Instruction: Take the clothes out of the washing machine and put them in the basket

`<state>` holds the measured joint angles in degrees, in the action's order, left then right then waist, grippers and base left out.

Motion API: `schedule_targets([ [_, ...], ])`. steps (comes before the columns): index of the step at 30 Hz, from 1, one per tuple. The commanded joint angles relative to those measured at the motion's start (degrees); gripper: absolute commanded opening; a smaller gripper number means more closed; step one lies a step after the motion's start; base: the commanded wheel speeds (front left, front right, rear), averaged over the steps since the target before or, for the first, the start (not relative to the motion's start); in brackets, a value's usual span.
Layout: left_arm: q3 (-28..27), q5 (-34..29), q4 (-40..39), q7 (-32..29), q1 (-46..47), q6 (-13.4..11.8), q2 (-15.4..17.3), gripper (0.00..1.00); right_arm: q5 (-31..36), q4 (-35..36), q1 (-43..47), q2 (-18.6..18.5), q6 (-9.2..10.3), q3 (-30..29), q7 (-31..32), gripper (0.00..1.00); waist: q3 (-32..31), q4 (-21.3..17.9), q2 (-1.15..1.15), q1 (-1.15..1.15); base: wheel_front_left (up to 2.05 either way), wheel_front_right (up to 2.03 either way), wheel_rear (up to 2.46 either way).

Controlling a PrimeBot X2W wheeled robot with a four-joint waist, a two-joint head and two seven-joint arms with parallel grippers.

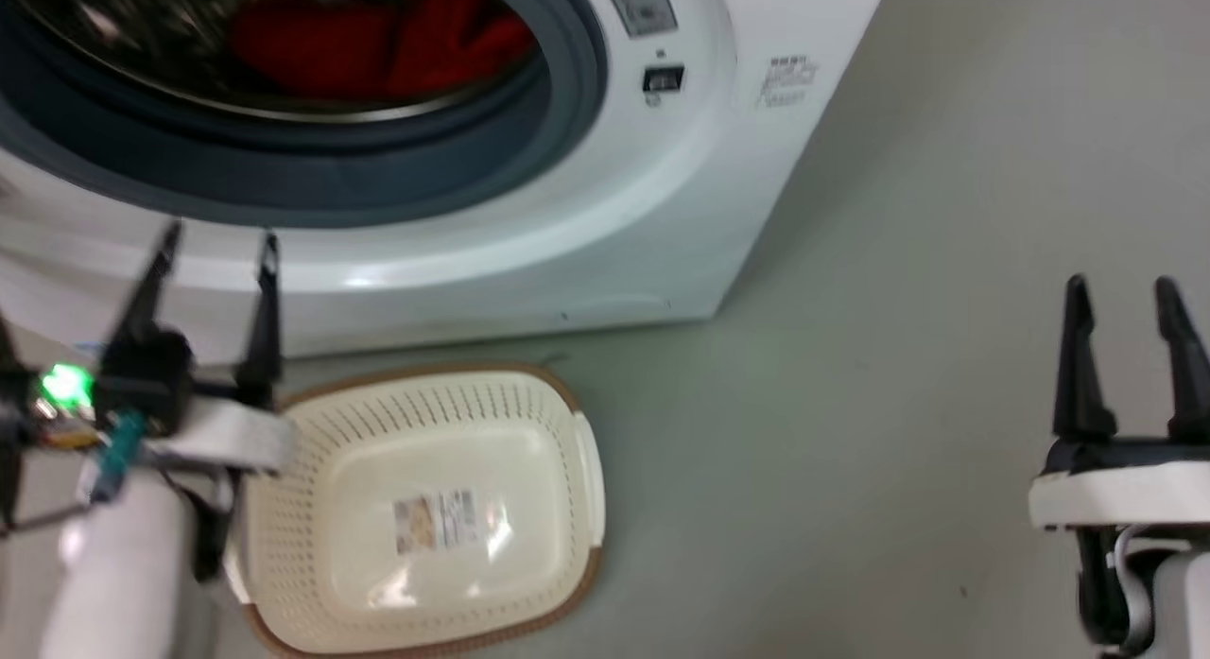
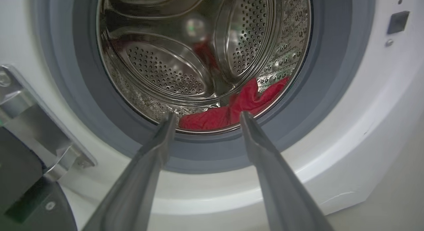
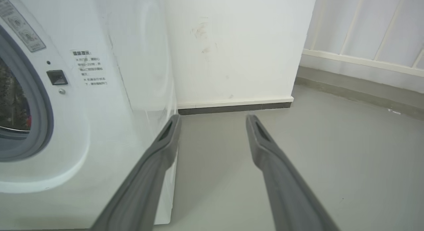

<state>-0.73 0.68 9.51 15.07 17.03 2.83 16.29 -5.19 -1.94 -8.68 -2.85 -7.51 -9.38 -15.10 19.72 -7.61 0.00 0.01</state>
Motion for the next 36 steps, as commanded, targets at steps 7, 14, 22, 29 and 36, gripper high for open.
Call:
schedule_targets([
  [7, 0.6, 0.9, 10.2, -0.3, 17.3, 3.6, 8.7, 1.0, -5.9, 0.8, -3.9, 0.0, 0.04, -0.9, -0.1, 1.0, 15.4, -6.4, 0.0, -0.01, 0.0, 0.0, 0.0],
  [14, 10.6, 1.9, 22.6, -8.0, 38.3, 4.5, 14.3, 1.0, -16.7, -0.9, -6.6, 0.0, 0.04, 0.8, -0.1, 1.0, 21.1, -8.2, 0.0, -0.01, 0.0, 0.0, 0.0],
  [22, 22.7, 5.9, 33.4, -20.1, 60.2, 4.6, 19.4, 1.0, -21.0, 2.4, -8.2, 0.0, 0.04, 4.4, -0.1, 1.0, 26.6, -10.4, 0.0, -0.01, 0.0, 0.0, 0.0],
  [29, 28.0, 8.5, 40.8, -30.1, 74.2, 4.6, 22.1, 1.0, -21.0, 6.1, -6.5, 0.0, 0.04, 9.2, -0.1, 1.0, 29.3, -14.3, 0.0, -0.01, 0.0, 0.0, 0.0],
  [36, 32.4, 11.6, 45.6, -41.7, 84.1, 4.6, 25.5, 1.0, -21.9, 10.0, -4.8, 0.0, 0.04, 13.5, -0.1, 1.0, 31.7, -18.6, 0.0, -0.01, 0.0, 0.0, 0.0],
])
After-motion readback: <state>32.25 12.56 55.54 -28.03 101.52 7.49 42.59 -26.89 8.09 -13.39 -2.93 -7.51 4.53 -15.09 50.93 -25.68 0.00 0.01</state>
